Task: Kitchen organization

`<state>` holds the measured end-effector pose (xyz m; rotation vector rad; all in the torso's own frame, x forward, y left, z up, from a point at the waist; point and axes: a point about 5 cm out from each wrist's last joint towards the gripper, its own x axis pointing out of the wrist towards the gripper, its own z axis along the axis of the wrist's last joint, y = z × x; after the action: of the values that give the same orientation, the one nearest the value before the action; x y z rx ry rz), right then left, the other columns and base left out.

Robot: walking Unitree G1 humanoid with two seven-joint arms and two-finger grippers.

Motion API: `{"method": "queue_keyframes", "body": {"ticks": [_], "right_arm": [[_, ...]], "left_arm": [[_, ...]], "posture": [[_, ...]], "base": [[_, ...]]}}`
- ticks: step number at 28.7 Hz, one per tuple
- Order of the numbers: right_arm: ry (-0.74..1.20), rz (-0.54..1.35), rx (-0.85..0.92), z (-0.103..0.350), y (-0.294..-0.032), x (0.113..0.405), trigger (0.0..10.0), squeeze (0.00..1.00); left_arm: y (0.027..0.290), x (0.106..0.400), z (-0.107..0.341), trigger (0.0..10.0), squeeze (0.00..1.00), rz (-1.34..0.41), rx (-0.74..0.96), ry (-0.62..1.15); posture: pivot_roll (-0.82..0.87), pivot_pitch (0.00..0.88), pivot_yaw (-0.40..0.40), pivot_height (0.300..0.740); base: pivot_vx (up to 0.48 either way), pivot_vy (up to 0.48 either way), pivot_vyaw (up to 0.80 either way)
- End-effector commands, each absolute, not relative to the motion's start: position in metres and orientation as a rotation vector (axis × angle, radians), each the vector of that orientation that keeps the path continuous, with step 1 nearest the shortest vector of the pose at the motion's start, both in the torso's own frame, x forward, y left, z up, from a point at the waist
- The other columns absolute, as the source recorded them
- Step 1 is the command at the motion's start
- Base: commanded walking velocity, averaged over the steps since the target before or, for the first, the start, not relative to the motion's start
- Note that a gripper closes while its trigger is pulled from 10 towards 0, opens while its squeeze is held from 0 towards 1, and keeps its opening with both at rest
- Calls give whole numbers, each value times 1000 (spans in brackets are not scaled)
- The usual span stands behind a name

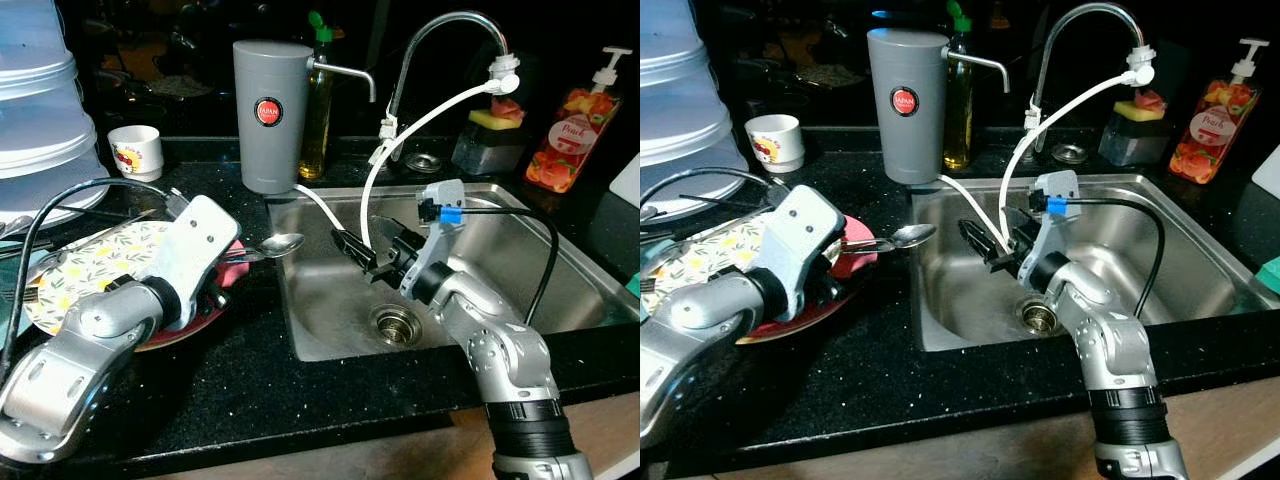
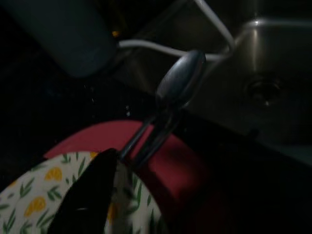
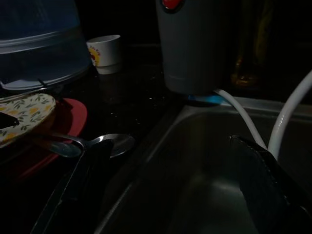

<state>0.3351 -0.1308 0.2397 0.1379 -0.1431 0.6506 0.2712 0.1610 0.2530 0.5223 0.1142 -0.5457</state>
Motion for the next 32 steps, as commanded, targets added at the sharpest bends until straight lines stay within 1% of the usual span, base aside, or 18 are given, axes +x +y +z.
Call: {"method": "queue_keyframes", "body": {"ticks": [1, 2, 3, 4, 8, 11, 17, 24, 29, 30, 31, 32], "right_arm": [[-128, 666, 142, 240, -132, 337, 10000, 0], [-128, 666, 142, 240, -132, 337, 10000, 0], [-119, 682, 133, 240, -131, 336, 10000, 0], [-102, 717, 116, 240, -130, 335, 10000, 0], [-88, 765, 98, 239, -127, 333, 10000, 0], [-74, 800, 78, 238, -124, 331, 10000, 0], [-55, 837, 61, 237, -122, 330, 10000, 0], [-42, 854, 53, 235, -121, 329, 10000, 0], [-39, 857, 52, 235, -121, 329, 10000, 0], [-37, 858, 51, 235, -121, 329, 10000, 0], [-36, 858, 50, 235, -121, 329, 10000, 0], [-33, 859, 49, 235, -121, 329, 10000, 0]], "left_arm": [[161, 266, 259, 10000, 1000, -575, 540, 141], [161, 266, 259, 10000, 1000, -575, 540, 141], [164, 266, 261, 10000, 808, -567, 550, 157], [169, 266, 264, 10000, 0, -549, 590, 171], [172, 268, 270, 10000, 0, -513, 613, 143], [175, 271, 275, 10000, 0, -461, 662, 126], [185, 264, 267, 10000, 0, -437, 837, 259], [187, 261, 254, 10000, 0, -467, 883, 351], [188, 261, 252, 10000, 0, -469, 900, 364], [188, 261, 252, 5216, 0, -466, 900, 364], [189, 261, 253, 5216, 0, -463, 899, 363], [189, 261, 253, 0, 0, -461, 896, 360]], "posture": [[50, 27, -59, 740], [50, 27, -59, 740], [52, 27, -60, 740], [52, 27, -60, 740], [52, 27, -60, 740], [54, 25, -63, 740], [52, 15, -66, 740], [50, 9, -66, 740], [48, 6, -64, 740], [48, 6, -64, 740], [48, 6, -64, 740], [48, 6, -64, 740]], "base": [[0, 0, 0], [0, 0, 0], [0, 0, 0], [0, 0, 0], [0, 0, 0], [0, 0, 0], [0, 0, 0], [0, 0, 0], [0, 0, 0], [0, 0, 0], [0, 0, 0], [0, 0, 0]]}}
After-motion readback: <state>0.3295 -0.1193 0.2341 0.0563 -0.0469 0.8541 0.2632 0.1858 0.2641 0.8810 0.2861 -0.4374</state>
